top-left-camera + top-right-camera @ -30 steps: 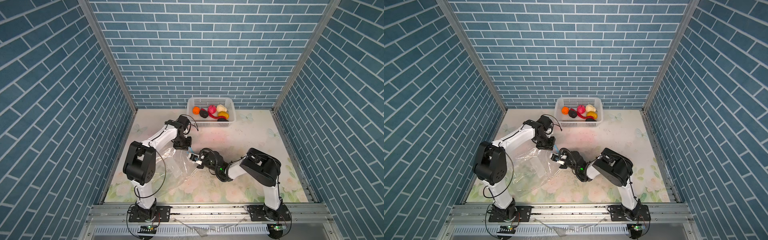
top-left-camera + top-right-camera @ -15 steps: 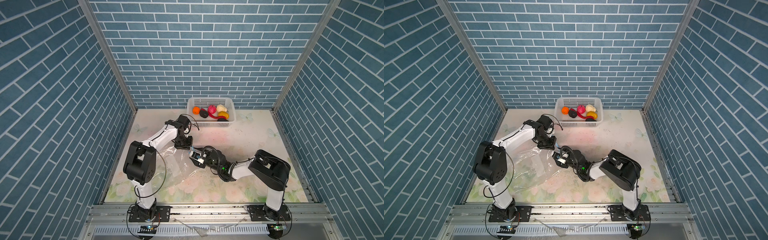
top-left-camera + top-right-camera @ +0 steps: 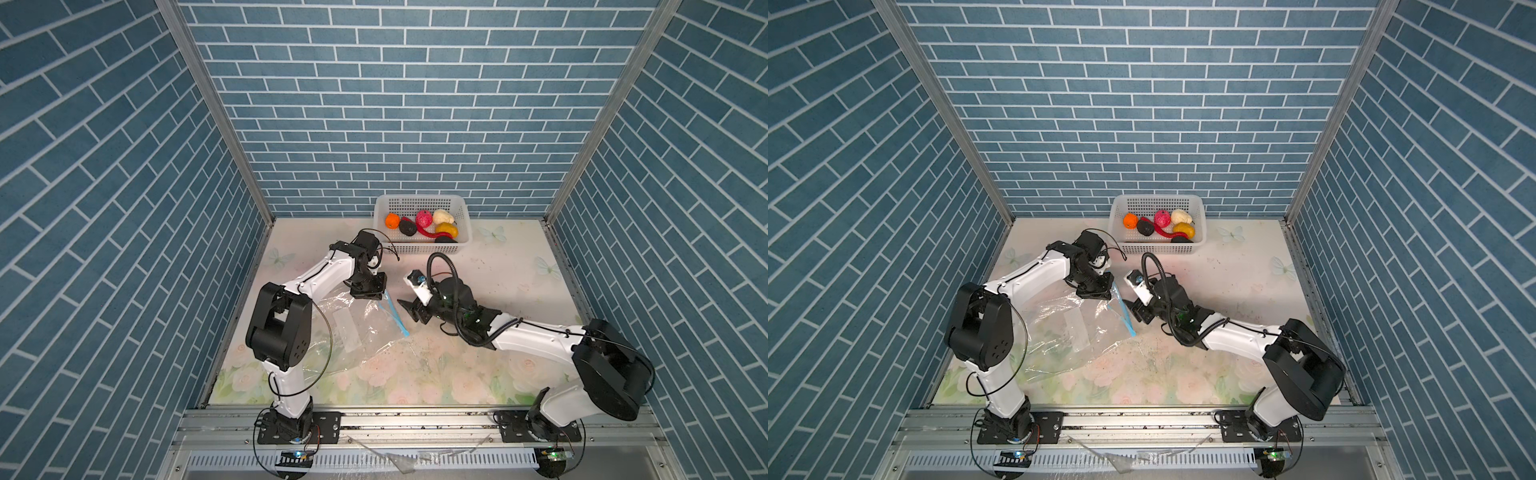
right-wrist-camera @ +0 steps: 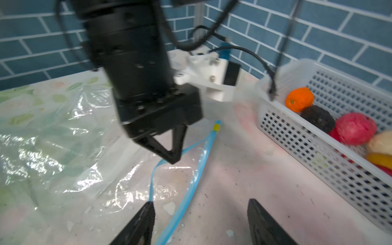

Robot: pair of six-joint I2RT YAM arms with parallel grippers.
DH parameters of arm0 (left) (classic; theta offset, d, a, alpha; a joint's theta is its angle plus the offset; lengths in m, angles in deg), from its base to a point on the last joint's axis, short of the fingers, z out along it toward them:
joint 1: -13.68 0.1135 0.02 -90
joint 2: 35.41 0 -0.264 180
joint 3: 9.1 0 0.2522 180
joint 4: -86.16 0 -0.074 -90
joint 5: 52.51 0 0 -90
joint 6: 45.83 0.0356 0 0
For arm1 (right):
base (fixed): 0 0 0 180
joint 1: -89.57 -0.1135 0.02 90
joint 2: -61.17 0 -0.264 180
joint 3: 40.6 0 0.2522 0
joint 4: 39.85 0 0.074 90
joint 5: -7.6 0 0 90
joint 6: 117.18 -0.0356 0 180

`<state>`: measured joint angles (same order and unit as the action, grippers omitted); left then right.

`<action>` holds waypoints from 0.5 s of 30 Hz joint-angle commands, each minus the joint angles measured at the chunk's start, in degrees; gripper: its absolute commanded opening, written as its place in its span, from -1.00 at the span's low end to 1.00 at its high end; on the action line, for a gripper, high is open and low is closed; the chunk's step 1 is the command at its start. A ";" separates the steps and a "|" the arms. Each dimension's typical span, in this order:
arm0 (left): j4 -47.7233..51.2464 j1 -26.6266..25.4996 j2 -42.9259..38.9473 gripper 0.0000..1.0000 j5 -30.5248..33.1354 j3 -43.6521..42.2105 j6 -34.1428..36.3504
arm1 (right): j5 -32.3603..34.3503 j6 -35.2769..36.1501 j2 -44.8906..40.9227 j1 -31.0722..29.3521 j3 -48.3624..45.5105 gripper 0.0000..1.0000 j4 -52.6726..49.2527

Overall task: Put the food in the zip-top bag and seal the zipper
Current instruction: 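Move the right gripper over the basket while the left holds the zipper open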

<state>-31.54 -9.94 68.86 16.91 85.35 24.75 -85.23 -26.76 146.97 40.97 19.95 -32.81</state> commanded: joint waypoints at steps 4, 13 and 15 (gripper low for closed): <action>2.23 -0.30 -3.17 -1.00 -0.24 0.90 3.13 | 4.12 -13.68 4.40 7.91 17.95 0.30 -29.18; 2.62 -0.29 -3.10 -1.00 -1.12 1.92 4.29 | 10.29 -15.92 18.92 15.73 48.01 0.18 -53.72; 2.96 -0.29 -2.91 -1.00 -1.09 2.16 4.38 | 9.41 -16.11 23.81 17.70 55.68 0.16 -58.08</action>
<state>-30.23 -9.94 66.54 16.56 85.89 27.94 -77.53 -40.72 166.05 56.75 67.97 -79.50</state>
